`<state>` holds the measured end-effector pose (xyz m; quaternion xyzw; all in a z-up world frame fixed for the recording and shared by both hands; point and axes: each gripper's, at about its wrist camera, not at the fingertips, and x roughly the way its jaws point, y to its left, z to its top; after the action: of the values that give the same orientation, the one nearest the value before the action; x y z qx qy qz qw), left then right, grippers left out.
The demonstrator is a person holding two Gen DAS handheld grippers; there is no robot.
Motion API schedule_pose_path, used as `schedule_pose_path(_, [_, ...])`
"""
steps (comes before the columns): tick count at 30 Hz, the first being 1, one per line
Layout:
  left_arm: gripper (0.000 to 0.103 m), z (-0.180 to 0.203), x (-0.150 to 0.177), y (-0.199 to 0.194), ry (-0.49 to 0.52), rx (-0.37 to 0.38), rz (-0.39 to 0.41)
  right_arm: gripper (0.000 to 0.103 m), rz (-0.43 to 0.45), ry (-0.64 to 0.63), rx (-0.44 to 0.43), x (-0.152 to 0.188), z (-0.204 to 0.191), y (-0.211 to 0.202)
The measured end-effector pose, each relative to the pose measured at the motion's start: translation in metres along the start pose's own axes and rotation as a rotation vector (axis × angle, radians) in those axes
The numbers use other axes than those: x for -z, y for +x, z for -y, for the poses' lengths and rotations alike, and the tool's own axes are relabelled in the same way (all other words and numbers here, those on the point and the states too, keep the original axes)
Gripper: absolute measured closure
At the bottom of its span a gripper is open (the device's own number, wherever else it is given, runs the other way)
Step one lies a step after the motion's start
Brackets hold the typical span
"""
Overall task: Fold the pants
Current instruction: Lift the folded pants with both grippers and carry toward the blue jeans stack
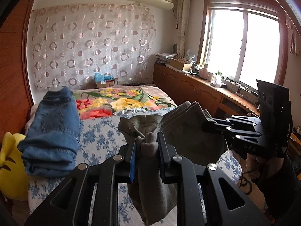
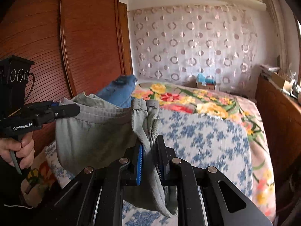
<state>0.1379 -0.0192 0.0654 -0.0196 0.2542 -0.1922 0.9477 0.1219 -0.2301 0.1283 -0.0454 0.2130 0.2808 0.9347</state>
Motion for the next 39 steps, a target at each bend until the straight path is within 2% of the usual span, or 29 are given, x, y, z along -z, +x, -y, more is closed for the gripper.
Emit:
schedule_pose_path(9, [0.083,-0.017,-0.025,0.001,0.003,-0.052,0.033,0.089,0.047,-0.061,-0.023,-0.030,0.007,0.022])
schedule_pose_path(20, [0.083,-0.050,-0.047,0.009,-0.008,-0.114,0.054,0.089,0.080,-0.120,-0.060,-0.054,0.023,0.070])
schedule_pose_path(28, [0.083,-0.083,-0.046,0.013,-0.041,-0.164,0.054,0.089,0.071,-0.144,-0.097,-0.064,0.031,0.112])
schedule_pose_path(39, [0.083,-0.133,-0.044,0.016,-0.097,-0.241,0.074,0.090,0.074,-0.157,-0.158,-0.095,0.041,0.176])
